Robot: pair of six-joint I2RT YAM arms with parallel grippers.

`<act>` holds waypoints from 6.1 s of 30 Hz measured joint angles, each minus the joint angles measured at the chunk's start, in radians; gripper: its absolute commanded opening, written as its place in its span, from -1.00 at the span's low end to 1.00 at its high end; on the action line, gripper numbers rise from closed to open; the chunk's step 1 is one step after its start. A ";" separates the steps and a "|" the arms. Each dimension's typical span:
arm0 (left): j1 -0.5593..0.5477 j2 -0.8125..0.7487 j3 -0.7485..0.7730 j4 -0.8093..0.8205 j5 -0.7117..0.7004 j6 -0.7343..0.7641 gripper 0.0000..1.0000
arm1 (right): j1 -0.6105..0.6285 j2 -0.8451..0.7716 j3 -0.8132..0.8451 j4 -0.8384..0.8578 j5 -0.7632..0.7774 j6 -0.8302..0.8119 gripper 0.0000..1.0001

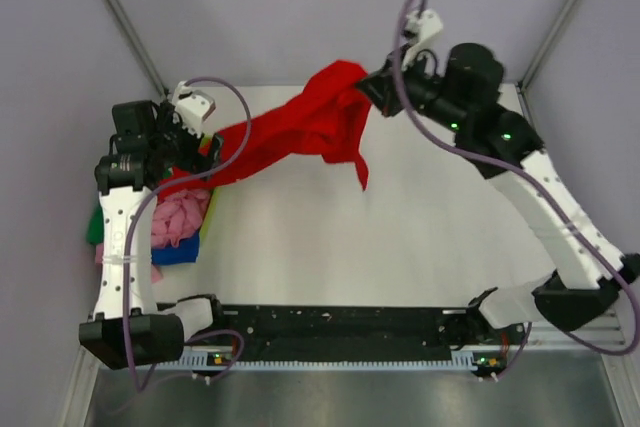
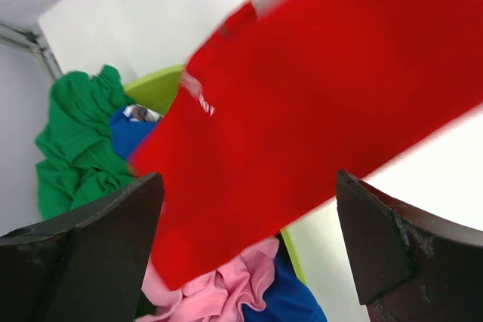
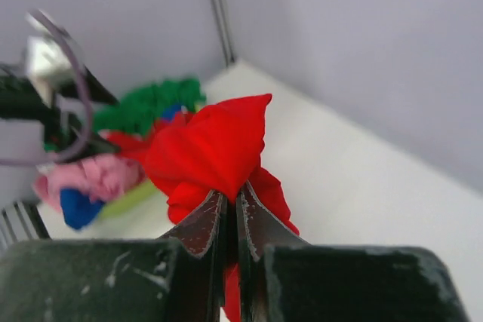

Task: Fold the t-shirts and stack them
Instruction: Move the tshirt to the center of the board, then flatten out the tshirt

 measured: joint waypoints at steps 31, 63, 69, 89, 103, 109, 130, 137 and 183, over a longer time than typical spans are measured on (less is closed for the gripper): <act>-0.408 0.034 0.002 0.026 0.036 -0.001 0.93 | -0.318 0.048 0.115 -0.045 0.055 0.157 -0.91; -0.819 0.771 -0.008 0.154 -0.246 0.015 -1.00 | -0.579 0.468 -0.445 0.033 -0.043 0.201 -0.39; -0.734 0.752 0.041 0.151 -0.287 -0.037 -1.00 | -0.579 0.479 -0.439 0.071 -0.060 0.211 -1.00; -0.444 0.101 0.472 0.045 -0.488 0.005 -1.00 | -0.576 -0.367 -0.534 -0.079 0.017 0.159 -1.00; -0.411 0.930 0.858 0.164 -0.700 0.050 0.98 | -0.576 -0.261 -0.589 -0.200 -0.031 0.158 -1.00; -0.417 1.023 0.802 0.122 -0.623 0.023 0.90 | -0.576 -0.114 -0.584 -0.191 -0.029 0.164 -1.00; -0.922 0.495 -0.257 0.047 -0.311 0.141 0.58 | -0.576 -0.067 -0.587 -0.140 -0.105 0.173 -1.00; -0.916 0.555 -0.257 0.110 -0.339 0.146 0.05 | -0.576 -0.066 -0.587 -0.140 -0.133 0.162 -1.00; -0.542 0.276 0.664 -0.145 -0.625 0.074 -1.00 | -0.581 -0.115 0.250 -0.406 -0.046 0.059 -1.00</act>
